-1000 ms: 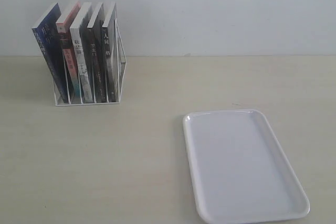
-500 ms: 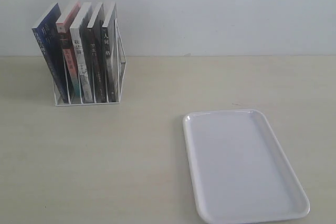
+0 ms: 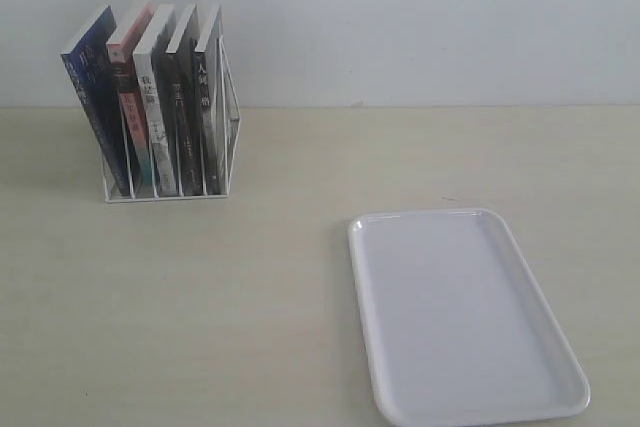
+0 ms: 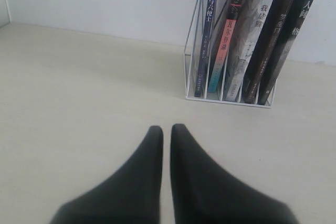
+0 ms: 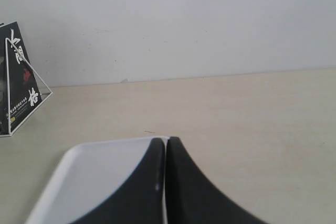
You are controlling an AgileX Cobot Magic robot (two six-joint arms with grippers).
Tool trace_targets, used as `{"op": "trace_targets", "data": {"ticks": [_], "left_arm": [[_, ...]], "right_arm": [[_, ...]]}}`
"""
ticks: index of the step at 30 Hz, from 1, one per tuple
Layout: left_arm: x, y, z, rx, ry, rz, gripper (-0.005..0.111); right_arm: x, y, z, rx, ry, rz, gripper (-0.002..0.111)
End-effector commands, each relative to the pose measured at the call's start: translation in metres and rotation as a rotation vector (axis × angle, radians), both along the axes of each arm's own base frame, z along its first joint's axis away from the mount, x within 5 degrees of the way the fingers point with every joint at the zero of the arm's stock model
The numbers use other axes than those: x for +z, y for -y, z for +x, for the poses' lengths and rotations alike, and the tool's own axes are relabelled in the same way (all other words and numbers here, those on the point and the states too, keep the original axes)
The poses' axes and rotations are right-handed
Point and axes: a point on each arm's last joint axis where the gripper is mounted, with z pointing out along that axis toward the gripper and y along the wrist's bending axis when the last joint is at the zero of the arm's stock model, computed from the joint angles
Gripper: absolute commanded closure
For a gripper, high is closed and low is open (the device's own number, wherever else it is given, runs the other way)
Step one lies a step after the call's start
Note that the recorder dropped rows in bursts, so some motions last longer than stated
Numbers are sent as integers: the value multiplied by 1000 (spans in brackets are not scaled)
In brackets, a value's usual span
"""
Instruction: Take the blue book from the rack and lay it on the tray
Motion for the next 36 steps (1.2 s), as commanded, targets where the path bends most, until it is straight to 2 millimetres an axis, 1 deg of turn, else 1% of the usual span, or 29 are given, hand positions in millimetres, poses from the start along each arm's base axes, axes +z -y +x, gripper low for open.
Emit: {"op": "trace_targets", "data": {"ticks": [1, 2, 6, 8, 11, 15, 17, 20, 22, 25, 26, 27, 29, 30, 33, 34, 36], "left_arm": [[0, 1, 0, -2, 1, -43, 102], [6, 1, -1, -4, 18, -55, 102], [41, 3, -7, -11, 99, -86, 102], [58, 4, -12, -20, 126, -133, 102], [79, 5, -18, -30, 195, -159, 102], [94, 4, -20, -32, 324, -155, 102], [103, 4, -21, -33, 424, -162, 102], [120, 2, -27, -43, 624, -277, 102], [130, 1, -32, -47, 743, -322, 102], [141, -1, -39, -75, 876, -436, 102], [146, -1, -42, -88, 884, -462, 102], [151, 0, -38, -87, 840, -463, 102], [167, 2, -26, -70, 692, -415, 102], [178, 2, -21, -62, 647, -375, 102], [206, 1, 14, -24, 488, -264, 102], [219, 0, 31, -9, 421, -221, 102], [233, -2, 58, 12, 269, -145, 102]], "right_arm": [[1, 0, 0, -2, 11, 0, 108], [1, 0, 0, -2, 11, 0, 108], [1, 0, 0, -2, 11, 0, 108], [1, 0, 0, -2, 11, 0, 108], [1, 0, 0, -2, 11, 0, 108], [1, 0, 0, -2, 11, 0, 108], [1, 0, 0, -2, 11, 0, 108], [1, 0, 0, -2, 11, 0, 108], [1, 0, 0, -2, 11, 2, 108], [1, 0, 0, -2, 11, 2, 108], [1, 0, 0, -2, 11, 2, 108], [1, 0, 0, -2, 11, 2, 108], [1, 0, 0, -2, 11, 2, 108], [1, 0, 0, -2, 11, 2, 108], [1, 0, 0, -2, 11, 2, 108], [1, 0, 0, -2, 11, 3, 108], [1, 0, 0, -2, 11, 3, 108]]}}
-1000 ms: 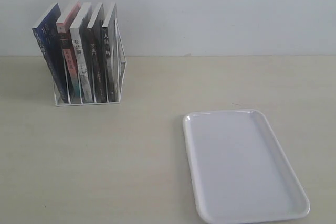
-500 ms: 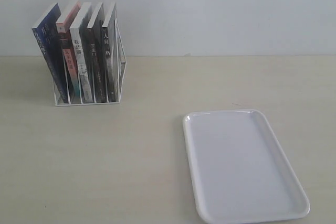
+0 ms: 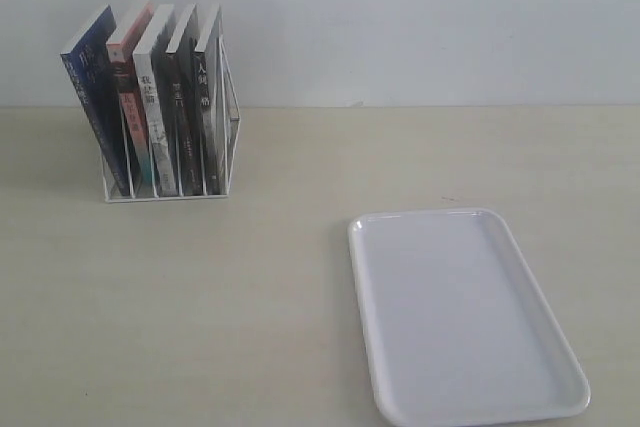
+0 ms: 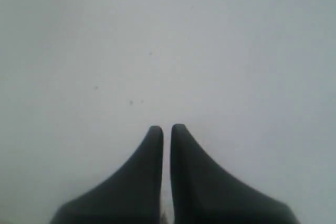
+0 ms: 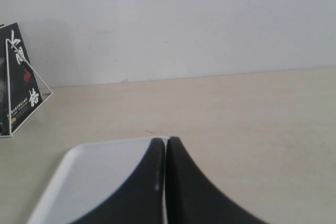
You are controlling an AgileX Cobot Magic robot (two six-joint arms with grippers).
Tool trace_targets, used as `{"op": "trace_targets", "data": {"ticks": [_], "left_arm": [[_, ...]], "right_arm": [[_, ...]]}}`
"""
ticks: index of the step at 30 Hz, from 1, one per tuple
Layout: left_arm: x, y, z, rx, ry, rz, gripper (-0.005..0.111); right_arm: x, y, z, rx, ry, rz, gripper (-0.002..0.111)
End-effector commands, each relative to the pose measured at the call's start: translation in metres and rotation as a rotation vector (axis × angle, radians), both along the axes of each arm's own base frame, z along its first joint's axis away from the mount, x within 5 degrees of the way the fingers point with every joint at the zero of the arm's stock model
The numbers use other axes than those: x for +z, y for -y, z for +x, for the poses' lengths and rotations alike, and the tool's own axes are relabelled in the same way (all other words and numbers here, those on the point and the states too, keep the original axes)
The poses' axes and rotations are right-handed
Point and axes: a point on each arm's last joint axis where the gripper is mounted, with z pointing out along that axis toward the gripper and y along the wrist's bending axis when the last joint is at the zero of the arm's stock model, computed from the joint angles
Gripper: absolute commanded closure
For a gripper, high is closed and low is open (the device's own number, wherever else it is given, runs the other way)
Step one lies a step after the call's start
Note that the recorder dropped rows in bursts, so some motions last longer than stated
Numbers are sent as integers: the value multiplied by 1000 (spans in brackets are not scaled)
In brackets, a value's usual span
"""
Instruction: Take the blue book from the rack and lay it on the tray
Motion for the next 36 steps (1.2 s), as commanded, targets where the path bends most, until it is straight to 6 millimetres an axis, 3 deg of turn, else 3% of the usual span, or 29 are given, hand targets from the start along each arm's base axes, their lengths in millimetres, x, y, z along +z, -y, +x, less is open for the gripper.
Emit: {"op": "trace_targets", "data": {"ticks": [1, 5, 10, 16, 21, 24, 29, 33, 36], "left_arm": [[26, -4, 64, 48, -342, 165, 102], [47, -6, 120, 23, -565, 323, 102], [40, -11, 186, 36, -665, 382, 102], [12, -7, 233, -54, -798, 347, 102], [8, -4, 269, -94, -839, 378, 102], [11, 9, 292, -140, -862, 403, 102], [13, 63, 323, -271, -817, 521, 102], [-12, 92, 342, -329, -849, 507, 98], [-33, 100, 353, -342, -912, 455, 85]], "right_arm": [[1, 0, 0, -3, 11, -1, 108], [2, 0, 0, -1, 18, 3, 108], [3, 0, 0, 0, 25, 11, 108], [3, 0, 0, 0, 25, 11, 108], [3, 0, 0, 0, 25, 11, 108], [3, 0, 0, 0, 25, 11, 108], [3, 0, 0, 0, 25, 11, 108], [3, 0, 0, 0, 25, 11, 108], [3, 0, 0, 0, 25, 11, 108]]}}
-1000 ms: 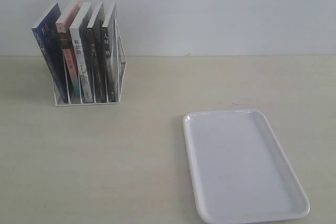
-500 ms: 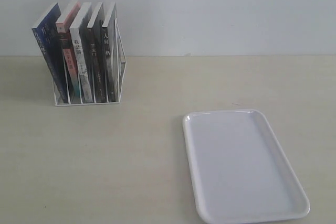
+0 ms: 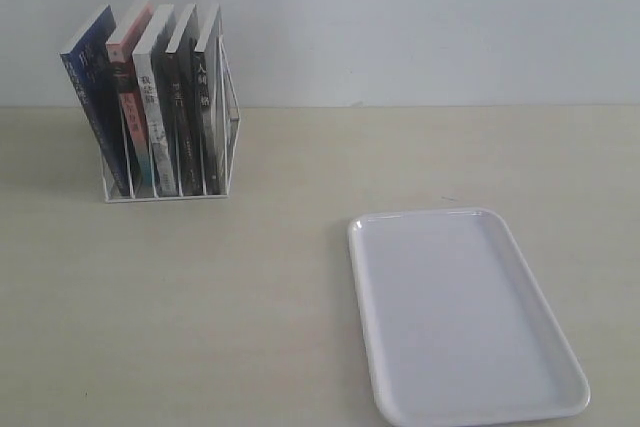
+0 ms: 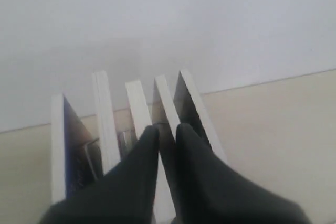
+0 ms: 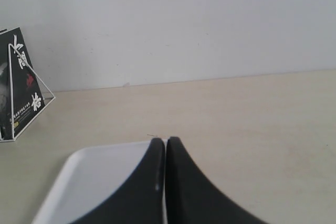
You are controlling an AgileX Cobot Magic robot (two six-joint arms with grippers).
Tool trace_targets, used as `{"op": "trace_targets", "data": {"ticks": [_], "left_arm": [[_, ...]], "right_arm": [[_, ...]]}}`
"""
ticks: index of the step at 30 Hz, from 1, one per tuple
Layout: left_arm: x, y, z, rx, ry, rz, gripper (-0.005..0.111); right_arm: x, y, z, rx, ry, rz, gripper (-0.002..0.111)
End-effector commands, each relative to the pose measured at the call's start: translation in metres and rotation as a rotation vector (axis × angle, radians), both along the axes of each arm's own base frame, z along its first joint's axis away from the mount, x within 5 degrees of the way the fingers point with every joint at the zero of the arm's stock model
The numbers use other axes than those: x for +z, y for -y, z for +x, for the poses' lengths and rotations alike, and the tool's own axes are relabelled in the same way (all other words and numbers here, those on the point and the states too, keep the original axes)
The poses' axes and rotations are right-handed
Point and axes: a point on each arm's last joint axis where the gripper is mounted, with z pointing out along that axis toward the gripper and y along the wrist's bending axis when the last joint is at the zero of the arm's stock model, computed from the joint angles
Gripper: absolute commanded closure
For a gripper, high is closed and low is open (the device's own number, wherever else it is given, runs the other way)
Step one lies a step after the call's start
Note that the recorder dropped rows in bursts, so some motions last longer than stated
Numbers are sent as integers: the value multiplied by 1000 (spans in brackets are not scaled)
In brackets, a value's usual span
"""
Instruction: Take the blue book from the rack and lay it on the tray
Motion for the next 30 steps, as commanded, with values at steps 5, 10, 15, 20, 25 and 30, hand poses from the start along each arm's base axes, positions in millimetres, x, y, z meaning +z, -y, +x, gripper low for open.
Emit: {"op": "trace_targets", "data": {"ticks": [5, 10, 15, 20, 25, 30], "left_arm": [[-42, 32, 21, -22, -91, -35, 62], [-42, 61, 21, -83, -60, -41, 61], [-51, 68, 30, -54, -81, -87, 61], [-62, 69, 42, -54, -83, -44, 61], [-70, 71, 46, -41, -113, -46, 61], [-76, 69, 49, -25, -113, -13, 61]], "right_arm": [[1, 0, 0, -2, 15, 0, 108], [1, 0, 0, -2, 16, -3, 108], [1, 0, 0, -2, 15, 0, 108], [1, 0, 0, -2, 15, 0, 108], [1, 0, 0, -2, 16, -2, 108], [1, 0, 0, -2, 15, 0, 108]]}}
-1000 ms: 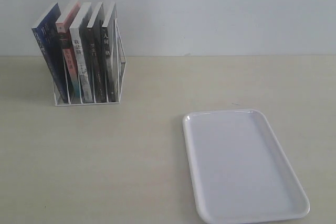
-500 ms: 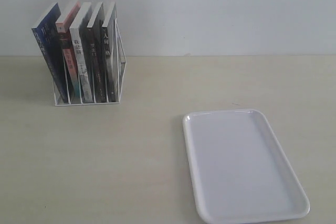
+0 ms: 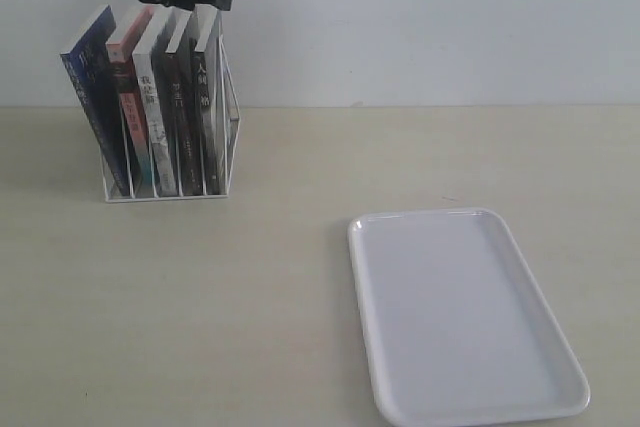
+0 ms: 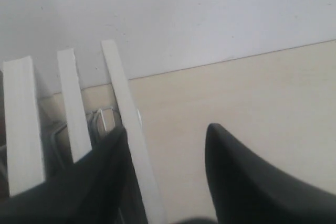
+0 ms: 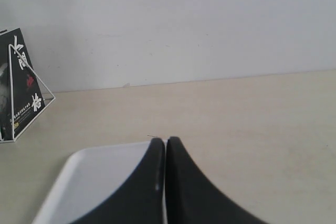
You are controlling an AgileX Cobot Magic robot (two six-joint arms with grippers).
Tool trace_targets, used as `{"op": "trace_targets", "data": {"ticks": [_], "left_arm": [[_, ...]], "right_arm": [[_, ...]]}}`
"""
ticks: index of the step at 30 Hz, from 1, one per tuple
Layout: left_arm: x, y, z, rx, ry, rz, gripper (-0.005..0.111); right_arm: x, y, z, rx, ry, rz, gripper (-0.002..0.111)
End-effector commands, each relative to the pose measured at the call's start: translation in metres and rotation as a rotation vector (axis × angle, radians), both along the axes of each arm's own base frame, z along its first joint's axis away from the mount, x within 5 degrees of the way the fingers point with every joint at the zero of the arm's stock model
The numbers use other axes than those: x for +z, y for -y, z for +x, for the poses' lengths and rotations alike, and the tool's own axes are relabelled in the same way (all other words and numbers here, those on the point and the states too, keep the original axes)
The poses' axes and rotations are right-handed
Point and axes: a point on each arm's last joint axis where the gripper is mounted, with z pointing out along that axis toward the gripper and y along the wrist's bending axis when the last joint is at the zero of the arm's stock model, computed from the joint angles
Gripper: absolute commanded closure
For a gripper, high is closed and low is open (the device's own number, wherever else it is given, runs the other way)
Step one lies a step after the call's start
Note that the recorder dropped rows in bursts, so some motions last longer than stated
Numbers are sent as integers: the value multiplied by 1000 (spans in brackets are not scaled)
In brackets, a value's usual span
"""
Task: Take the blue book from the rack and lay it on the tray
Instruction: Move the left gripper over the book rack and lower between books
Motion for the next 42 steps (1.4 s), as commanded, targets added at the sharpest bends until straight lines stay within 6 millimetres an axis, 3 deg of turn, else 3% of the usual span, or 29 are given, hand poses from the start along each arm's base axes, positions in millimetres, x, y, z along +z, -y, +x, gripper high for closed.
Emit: {"op": "trace_targets", "data": {"ticks": [1, 9, 18, 22, 32, 42], "left_arm": [[-5, -1, 4, 24, 0, 23, 61], [-21, 1, 10, 30, -22, 23, 61], [-23, 2, 11, 47, -32, 9, 61], [-40, 2, 14, 48, -91, 32, 61], [-42, -3, 14, 71, -96, 89, 62], [-42, -5, 15, 70, -80, 119, 87]], "right_arm": [[1, 0, 0, -3, 13, -1, 108], [1, 0, 0, -2, 15, 0, 108], [1, 0, 0, -2, 15, 0, 108], [1, 0, 0, -2, 15, 0, 108], [1, 0, 0, -2, 15, 0, 108], [1, 0, 0, -2, 15, 0, 108]]}}
